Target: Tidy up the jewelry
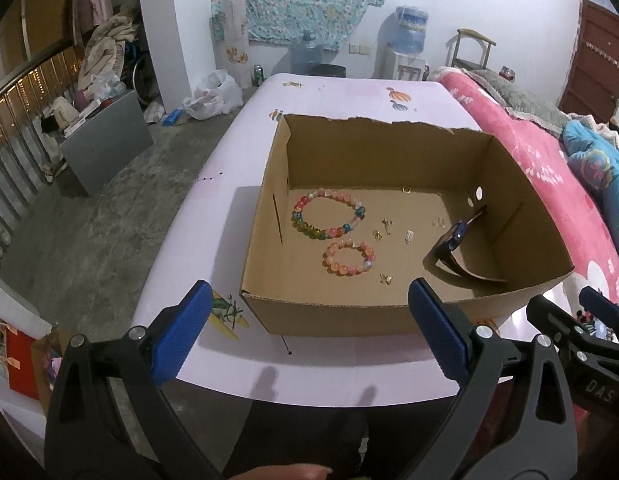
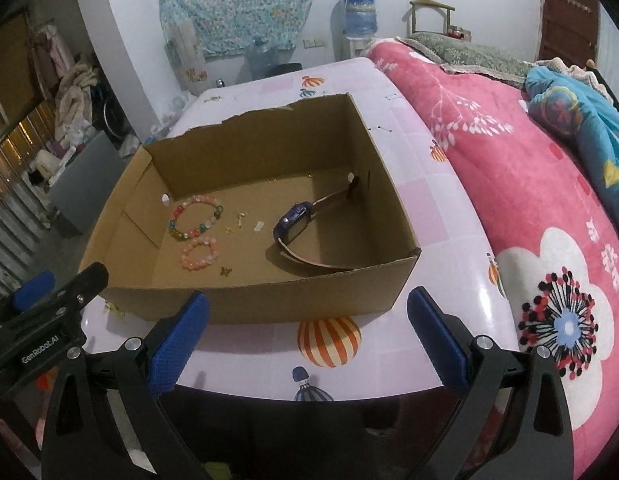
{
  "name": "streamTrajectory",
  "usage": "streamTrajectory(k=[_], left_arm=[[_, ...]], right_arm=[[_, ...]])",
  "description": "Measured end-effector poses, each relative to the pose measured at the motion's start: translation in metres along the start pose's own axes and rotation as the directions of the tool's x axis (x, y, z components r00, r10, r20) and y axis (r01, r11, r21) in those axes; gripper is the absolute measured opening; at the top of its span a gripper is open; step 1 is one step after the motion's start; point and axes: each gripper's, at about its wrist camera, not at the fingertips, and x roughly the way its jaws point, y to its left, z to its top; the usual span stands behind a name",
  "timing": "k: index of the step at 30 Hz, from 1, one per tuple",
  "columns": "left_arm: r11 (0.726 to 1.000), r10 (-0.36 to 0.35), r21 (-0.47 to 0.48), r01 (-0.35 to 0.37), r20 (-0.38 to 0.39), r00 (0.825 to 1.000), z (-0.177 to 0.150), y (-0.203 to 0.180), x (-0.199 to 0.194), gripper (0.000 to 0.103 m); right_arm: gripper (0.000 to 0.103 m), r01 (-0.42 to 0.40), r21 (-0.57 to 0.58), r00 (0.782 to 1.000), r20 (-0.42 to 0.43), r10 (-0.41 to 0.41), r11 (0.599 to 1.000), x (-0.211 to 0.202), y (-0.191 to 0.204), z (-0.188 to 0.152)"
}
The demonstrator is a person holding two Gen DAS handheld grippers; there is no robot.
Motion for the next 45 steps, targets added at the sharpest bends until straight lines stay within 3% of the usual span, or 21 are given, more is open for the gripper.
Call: streamTrajectory(k=[15,45], left_arm=[[1.000,-0.008,0.006,0.008,-0.042,0.999,-0.0035,-0.0031,0.0060,0.095],[1.000,-0.017,0.018,0.019,-0.056,0.998,-0.0044,-0.0079,0.0068,0.095]], right_arm=[[0.096,0.028,-0.015,0.999,0.018,-0.028,0.999,-0.0040,-0.0008,0.0031],[0.096,0.028,-0.019,0.999,0.027,-0.027,0.999,-0.0057,0.0002,0.0034]])
